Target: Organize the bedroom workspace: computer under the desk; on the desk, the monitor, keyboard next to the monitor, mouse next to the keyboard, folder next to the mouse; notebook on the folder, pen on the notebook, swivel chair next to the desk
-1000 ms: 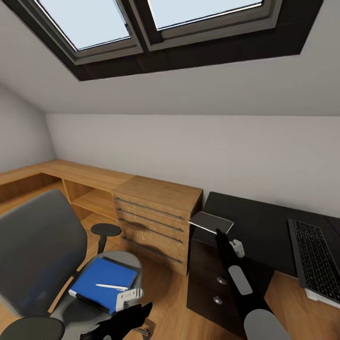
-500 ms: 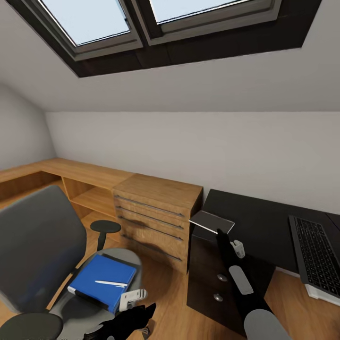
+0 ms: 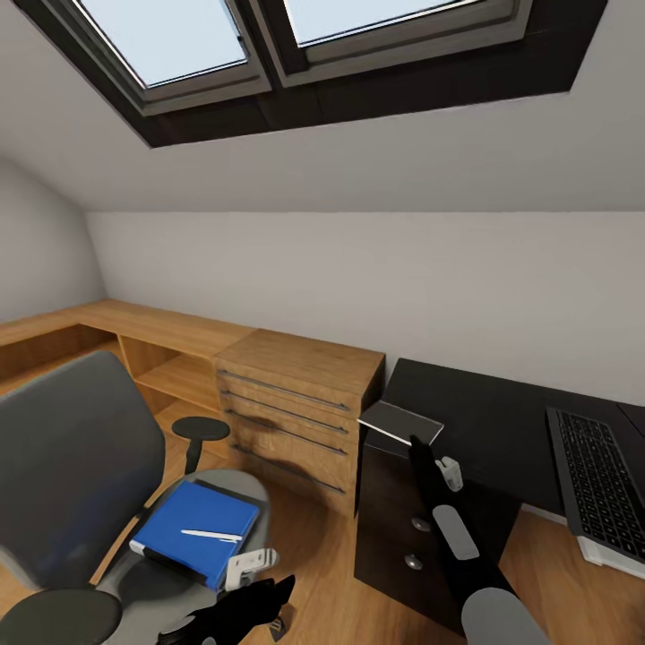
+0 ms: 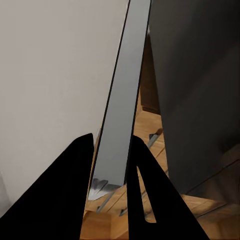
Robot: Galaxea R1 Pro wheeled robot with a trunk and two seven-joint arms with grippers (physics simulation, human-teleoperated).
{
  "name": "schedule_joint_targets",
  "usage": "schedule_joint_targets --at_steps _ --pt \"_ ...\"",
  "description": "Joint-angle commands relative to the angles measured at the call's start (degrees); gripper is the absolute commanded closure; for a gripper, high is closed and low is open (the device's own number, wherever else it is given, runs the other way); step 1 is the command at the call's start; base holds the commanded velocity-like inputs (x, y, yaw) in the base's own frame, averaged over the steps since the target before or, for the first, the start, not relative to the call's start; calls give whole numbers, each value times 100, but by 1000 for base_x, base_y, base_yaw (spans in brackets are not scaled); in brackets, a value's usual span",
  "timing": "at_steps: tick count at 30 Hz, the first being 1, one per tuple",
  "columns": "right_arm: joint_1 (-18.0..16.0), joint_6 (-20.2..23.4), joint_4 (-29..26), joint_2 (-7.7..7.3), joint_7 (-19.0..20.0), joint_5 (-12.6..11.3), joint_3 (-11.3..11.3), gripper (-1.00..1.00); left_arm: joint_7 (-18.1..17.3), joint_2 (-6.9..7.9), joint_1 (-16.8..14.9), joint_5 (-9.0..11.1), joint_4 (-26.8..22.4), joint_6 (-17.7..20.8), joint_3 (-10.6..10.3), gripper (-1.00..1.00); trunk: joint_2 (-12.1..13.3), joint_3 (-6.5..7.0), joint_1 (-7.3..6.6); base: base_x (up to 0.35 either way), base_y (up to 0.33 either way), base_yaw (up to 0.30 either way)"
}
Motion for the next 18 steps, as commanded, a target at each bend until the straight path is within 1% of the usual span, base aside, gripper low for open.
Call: schedule_joint_targets --at_steps 1,6,14,18 --pt "-3 7 -6 9 40 -55 -18 100 -1 -5 0 16 -9 26 6 -100 -3 -5 0 0 0 0" --pt "-1 6 -27 18 45 -54 -19 100 -1 -15 0 11 -10 24 8 -100 -3 -5 0 0 0 0" --pt "1 13 -27 -11 53 -73 -20 100 16 39 0 24 -14 -10 10 -100 -3 -5 0 2 0 0" --pt "1 16 -25 -15 56 -77 -20 100 14 42 0 24 -14 -78 10 -100 -3 -5 0 85 0 0"
